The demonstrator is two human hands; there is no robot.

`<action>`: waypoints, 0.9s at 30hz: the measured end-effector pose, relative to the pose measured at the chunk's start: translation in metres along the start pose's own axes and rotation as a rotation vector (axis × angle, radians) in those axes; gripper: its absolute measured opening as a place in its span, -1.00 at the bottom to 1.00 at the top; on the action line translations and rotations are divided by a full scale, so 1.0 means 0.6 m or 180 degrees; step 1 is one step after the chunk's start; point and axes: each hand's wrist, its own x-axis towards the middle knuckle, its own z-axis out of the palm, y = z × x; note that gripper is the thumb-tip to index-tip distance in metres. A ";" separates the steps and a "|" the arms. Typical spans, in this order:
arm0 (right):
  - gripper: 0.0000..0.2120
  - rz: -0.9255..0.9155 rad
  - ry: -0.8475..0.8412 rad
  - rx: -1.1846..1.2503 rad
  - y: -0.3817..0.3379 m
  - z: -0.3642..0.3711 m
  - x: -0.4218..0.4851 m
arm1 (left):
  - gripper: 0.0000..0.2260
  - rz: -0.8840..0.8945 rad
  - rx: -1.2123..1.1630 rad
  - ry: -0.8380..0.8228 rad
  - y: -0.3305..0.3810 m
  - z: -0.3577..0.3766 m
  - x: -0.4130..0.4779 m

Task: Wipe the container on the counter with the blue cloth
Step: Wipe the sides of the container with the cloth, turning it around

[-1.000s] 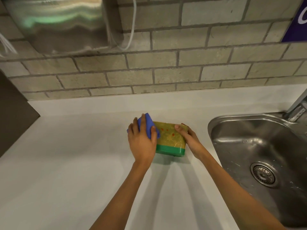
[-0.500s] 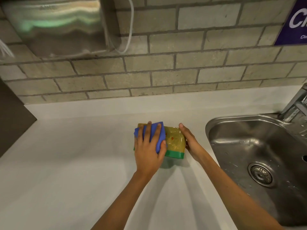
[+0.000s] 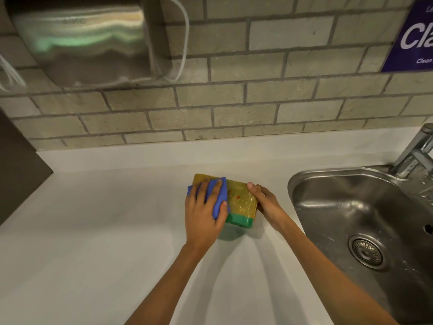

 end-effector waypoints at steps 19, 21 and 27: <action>-0.13 0.0098 -0.0091 -0.0105 -0.017 0.001 -0.002 | -0.48 -0.0960 -0.0248 -0.0024 0.028 0.005 0.007; -0.07 0.0095 -0.0068 -0.0080 -0.019 0.005 -0.004 | -0.49 -0.0917 -0.0184 -0.0028 0.055 0.008 0.015; 0.22 0.0096 0.0047 0.0043 -0.021 0.003 -0.010 | -0.54 -0.0148 -0.0272 -0.0186 0.036 0.009 -0.032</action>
